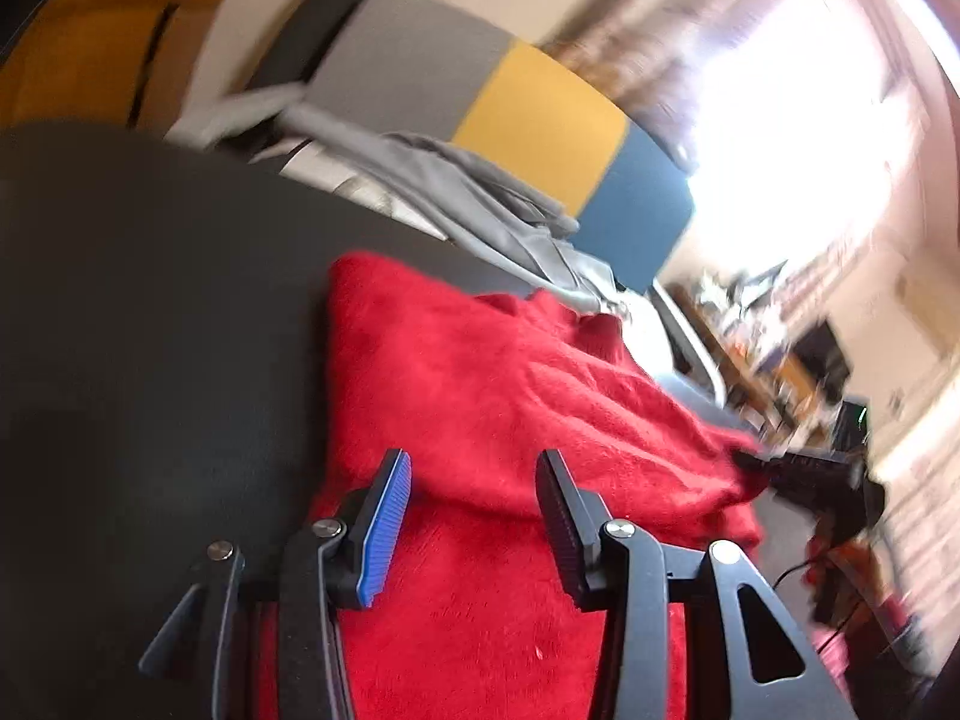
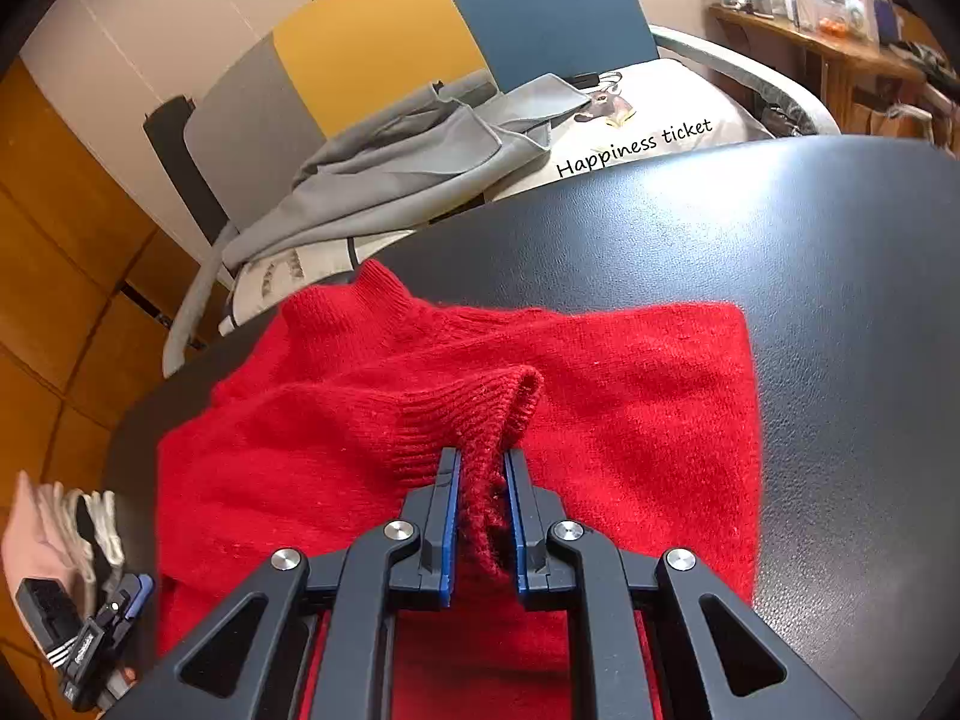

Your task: Fold clothes

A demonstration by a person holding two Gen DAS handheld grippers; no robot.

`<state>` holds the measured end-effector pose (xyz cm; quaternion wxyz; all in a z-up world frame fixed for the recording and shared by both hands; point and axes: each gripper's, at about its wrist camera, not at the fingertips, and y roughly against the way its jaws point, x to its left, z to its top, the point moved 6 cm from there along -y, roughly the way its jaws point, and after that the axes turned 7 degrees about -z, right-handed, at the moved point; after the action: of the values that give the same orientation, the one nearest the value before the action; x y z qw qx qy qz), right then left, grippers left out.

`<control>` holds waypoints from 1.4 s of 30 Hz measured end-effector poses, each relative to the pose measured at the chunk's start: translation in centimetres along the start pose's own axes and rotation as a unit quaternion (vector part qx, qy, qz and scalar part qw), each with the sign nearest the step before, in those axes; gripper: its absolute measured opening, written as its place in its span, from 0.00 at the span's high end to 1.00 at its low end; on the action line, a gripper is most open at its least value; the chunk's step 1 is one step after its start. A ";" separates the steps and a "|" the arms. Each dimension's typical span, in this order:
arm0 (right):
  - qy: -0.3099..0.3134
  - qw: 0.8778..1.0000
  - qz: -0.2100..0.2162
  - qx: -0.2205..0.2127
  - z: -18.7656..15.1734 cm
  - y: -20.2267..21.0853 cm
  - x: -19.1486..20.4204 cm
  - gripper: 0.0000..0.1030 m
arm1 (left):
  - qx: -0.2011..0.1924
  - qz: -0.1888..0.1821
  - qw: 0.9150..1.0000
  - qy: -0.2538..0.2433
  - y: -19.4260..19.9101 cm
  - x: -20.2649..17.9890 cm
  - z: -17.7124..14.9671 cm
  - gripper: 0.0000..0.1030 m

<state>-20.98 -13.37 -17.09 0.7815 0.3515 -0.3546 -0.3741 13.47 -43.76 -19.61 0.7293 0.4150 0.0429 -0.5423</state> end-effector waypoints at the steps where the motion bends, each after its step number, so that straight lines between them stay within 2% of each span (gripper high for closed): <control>1: 0.002 1.000 0.001 0.000 0.0 0.1 0.1 0.86 | 0.014 0.020 0.999 -0.028 -0.9 -0.4 0.0 0.57; 5: 0.005 1.000 -0.006 0.024 -0.9 -0.5 0.1 0.86 | 0.088 0.082 0.989 -0.086 -4.6 -0.5 -1.4 0.57; 9: -0.008 0.999 -0.020 0.040 -2.2 -1.7 -1.4 0.83 | 0.103 0.113 0.979 -0.136 -5.3 -0.9 -2.4 0.57; 12: -0.016 0.999 -0.026 0.030 -2.4 -1.6 -2.4 0.80 | 0.108 0.103 0.977 -0.154 -4.6 -1.9 -2.3 0.57; 14: -0.008 0.999 -0.043 0.001 -1.9 -0.3 -2.5 0.77 | 0.099 0.085 0.977 -0.166 -4.2 -2.8 -1.8 0.57; 16: 0.023 0.998 -0.042 -0.034 -1.5 1.4 -1.5 0.75 | 0.089 0.080 0.975 -0.187 -4.5 -3.8 -1.2 0.57; 20: 0.107 0.993 0.004 -0.043 -2.6 2.9 2.8 0.75 | 0.086 0.079 0.972 -0.203 -5.9 -4.8 -0.3 0.57; 23: 0.131 0.991 -0.014 -0.039 -3.6 1.9 3.3 0.75 | 0.115 0.093 0.970 -0.192 -7.6 -3.4 -0.9 0.57; 24: 0.139 0.989 -0.020 -0.037 -3.9 1.6 3.4 0.75 | 0.121 0.094 0.971 -0.183 -7.8 -2.9 -1.3 0.56; 29: 0.178 0.982 -0.050 -0.029 -5.6 -0.1 4.3 0.77 | 0.106 0.064 0.983 -0.133 -7.2 -1.6 -1.7 0.56; 34: 0.215 0.973 -0.079 -0.020 -7.2 -1.7 5.1 0.77 | 0.094 0.034 0.987 -0.123 -6.4 -1.7 -1.0 0.56; 38: 0.212 0.975 -0.073 -0.007 -6.4 -1.6 5.5 0.76 | 0.069 0.030 0.991 -0.111 -5.7 -0.9 1.7 0.56; 42: 0.216 0.974 -0.059 -0.022 -5.5 -0.7 7.2 0.74 | 0.043 0.031 0.994 -0.100 -5.1 0.0 4.8 0.56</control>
<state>-13.37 -18.13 -18.32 0.8237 0.4273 -0.1480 -0.3421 7.42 -47.21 -19.32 0.7279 0.3910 -0.0665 -0.5594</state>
